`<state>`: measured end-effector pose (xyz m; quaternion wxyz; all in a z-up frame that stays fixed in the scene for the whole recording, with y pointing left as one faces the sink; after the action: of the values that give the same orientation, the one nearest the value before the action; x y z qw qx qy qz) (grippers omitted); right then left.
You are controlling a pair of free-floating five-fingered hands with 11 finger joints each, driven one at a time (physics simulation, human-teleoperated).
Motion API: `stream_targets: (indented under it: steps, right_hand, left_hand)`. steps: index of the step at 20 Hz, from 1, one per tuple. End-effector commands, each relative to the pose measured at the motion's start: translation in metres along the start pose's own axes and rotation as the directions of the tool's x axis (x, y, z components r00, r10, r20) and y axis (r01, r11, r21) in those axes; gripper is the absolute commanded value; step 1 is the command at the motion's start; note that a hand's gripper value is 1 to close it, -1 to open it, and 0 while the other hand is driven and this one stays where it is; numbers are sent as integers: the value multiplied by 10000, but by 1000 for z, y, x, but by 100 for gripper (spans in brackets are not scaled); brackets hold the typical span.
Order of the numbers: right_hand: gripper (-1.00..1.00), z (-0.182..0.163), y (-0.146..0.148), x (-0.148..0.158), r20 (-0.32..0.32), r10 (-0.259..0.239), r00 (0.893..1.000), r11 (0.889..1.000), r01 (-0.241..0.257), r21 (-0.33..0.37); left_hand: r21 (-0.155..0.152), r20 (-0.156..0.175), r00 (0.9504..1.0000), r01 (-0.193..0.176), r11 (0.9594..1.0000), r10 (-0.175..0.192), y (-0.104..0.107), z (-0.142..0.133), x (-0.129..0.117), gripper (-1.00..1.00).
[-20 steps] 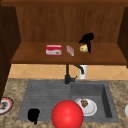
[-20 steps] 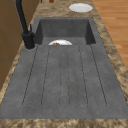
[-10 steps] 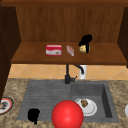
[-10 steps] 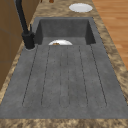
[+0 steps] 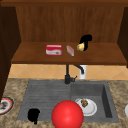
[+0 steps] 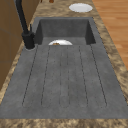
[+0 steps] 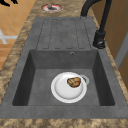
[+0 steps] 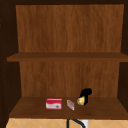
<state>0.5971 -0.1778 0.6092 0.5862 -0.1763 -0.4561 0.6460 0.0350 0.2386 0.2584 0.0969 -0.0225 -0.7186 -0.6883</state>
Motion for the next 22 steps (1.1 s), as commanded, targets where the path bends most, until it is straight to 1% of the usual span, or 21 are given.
stream_targets:
  steps: [1,2,3,4,5,7,9,11,15,18,20,22]
  right_hand:
    - [100,8,15,2,-223,76,9997,10000,-75,47]
    - [100,21,16,4,-114,53,9999,9978,-61,-666]
    - [100,15,8,3,-335,-141,9993,9964,112,-836]
    - [100,15,-3,6,-428,-123,9990,9969,90,-780]
    - [100,24,-7,5,-384,-80,9992,9970,50,-776]
    - [100,40,-15,0,-198,-300,9994,9976,287,-632]
    - [100,54,-21,-4,-99,-249,9996,9984,244,-504]
    - [100,68,-27,-12,31,-316,9995,9980,317,-546]
    - [100,97,-39,-24,66,-432,9990,9972,435,-615]
    - [100,117,-36,-32,117,-462,9989,9964,469,-704]
    - [100,135,-26,-32,258,-387,9989,9957,407,-830]
    - [100,145,-17,-31,304,-267,9992,9938,298,-1069]
  left_hand:
    - [0,0,10000,0,10000,0,0,0,0,0]
    - [0,0,10000,0,10000,0,0,0,0,0]
    - [0,0,10000,0,10000,0,0,0,0,0]
    - [0,0,10000,0,10000,0,0,0,0,0]
    - [0,0,10000,0,10000,0,0,0,0,0]
    - [0,0,10000,0,10000,0,0,0,0,0]
    - [0,0,10000,0,10000,0,0,0,0,0]
    - [0,0,10000,0,10000,0,0,0,0,0]
    - [0,0,10000,0,10000,0,0,0,0,0]
    - [0,0,10000,0,10000,0,0,0,0,0]
    - [0,0,10000,0,10000,0,0,0,0,0]
    - [0,0,10000,0,10000,0,0,0,0,0]
